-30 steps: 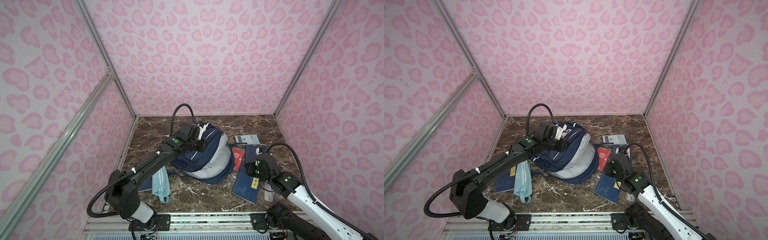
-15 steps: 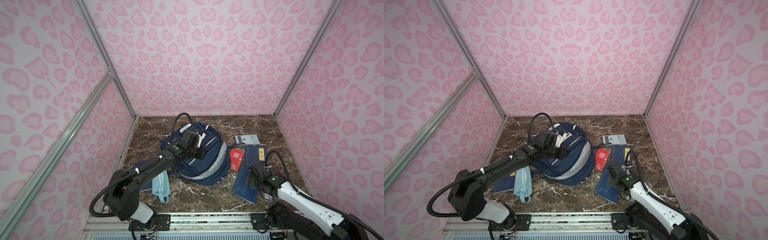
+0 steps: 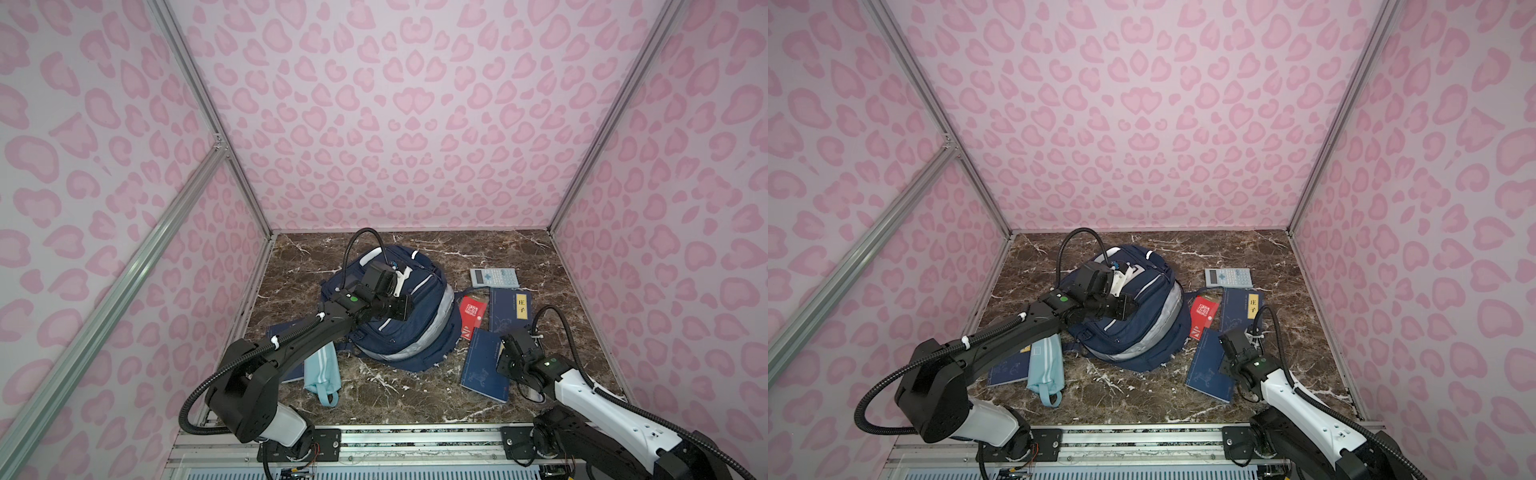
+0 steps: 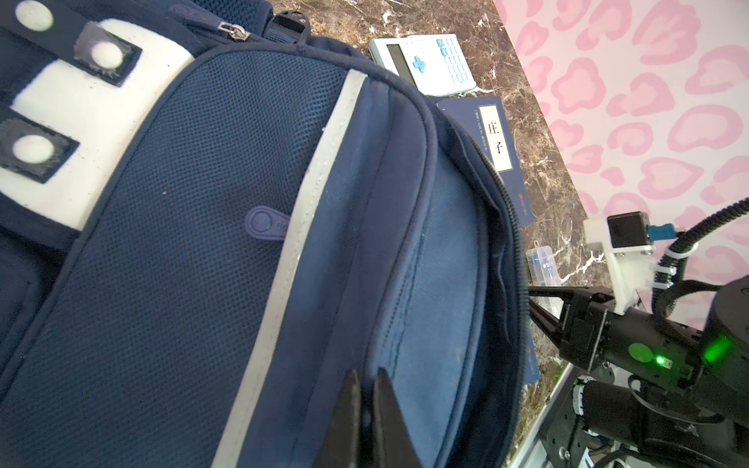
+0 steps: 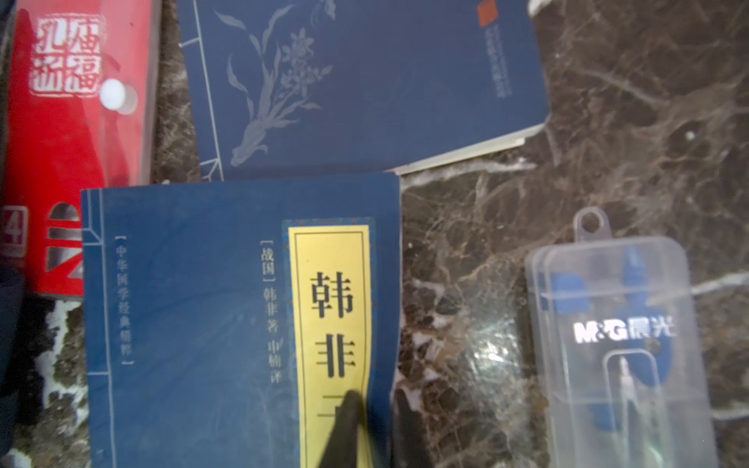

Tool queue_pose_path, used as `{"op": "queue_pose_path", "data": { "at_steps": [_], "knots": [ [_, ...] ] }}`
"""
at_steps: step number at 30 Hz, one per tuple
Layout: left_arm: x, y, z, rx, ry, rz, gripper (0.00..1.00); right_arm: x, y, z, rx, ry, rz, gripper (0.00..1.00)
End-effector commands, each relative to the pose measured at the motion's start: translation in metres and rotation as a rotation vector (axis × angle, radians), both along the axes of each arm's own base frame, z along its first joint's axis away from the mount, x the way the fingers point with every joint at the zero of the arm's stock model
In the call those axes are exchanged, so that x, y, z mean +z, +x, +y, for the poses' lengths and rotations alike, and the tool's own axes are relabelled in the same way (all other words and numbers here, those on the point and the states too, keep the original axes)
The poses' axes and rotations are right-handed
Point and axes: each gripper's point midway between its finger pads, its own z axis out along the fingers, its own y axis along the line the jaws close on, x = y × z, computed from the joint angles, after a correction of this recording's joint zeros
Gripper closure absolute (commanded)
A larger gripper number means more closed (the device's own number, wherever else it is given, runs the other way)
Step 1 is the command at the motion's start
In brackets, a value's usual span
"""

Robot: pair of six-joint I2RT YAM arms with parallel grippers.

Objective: Pack books, pencil case, and school supplies into a backpack
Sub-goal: Pick up the book from the bottom-right of the table, then place the book in the student bag.

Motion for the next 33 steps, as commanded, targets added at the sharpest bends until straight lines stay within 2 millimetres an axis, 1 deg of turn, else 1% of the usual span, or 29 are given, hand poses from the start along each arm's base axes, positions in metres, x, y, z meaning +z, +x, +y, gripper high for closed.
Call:
{"op": "queue_pose_path", "data": {
  "at_steps": [1,4,6,11,15,17,19,21,22,24,28,31,33],
  "knots": [
    [0.013,0.004,-0.005,-0.003,-0.041,-0.034,0.97,-0.003,-0.008,0.002,0.042,0.002,0.037,1.00],
    [0.015,0.006,-0.002,0.005,-0.025,-0.040,0.97,0.011,-0.005,0.003,0.053,0.012,-0.007,1.00],
    [0.016,0.008,0.000,0.013,-0.014,-0.044,0.97,0.028,0.000,0.006,0.061,0.035,-0.067,1.00],
    [0.027,0.013,0.004,0.028,-0.014,-0.065,0.97,0.084,0.009,0.017,0.084,0.153,-0.256,1.00],
    [0.041,0.018,0.006,0.035,-0.028,-0.080,0.97,0.128,0.008,0.027,0.125,0.243,-0.367,1.00],
    [0.047,0.021,0.008,0.036,-0.039,-0.083,0.97,0.152,0.008,0.036,0.157,0.296,-0.416,1.00],
    [0.052,0.024,0.010,0.043,-0.046,-0.086,0.97,0.171,0.010,0.046,0.190,0.344,-0.452,1.00],
    [0.058,0.026,0.011,0.045,-0.056,-0.092,0.97,0.182,0.015,0.058,0.214,0.382,-0.485,1.00],
    [0.063,0.026,0.011,0.045,-0.064,-0.096,0.97,0.184,0.019,0.065,0.223,0.398,-0.488,1.00],
    [0.072,0.024,0.009,0.038,-0.090,-0.105,0.97,0.179,0.030,0.081,0.237,0.418,-0.476,1.00],
    [0.089,0.021,0.004,0.010,-0.136,-0.107,0.97,0.168,0.062,0.136,0.295,0.514,-0.508,1.00],
    [0.099,0.023,0.003,0.004,-0.142,-0.115,0.97,0.156,0.090,0.175,0.333,0.505,-0.503,1.00],
    [0.106,0.025,0.003,0.005,-0.148,-0.120,0.97,0.144,0.109,0.198,0.321,0.520,-0.507,1.00]
  ]
}}
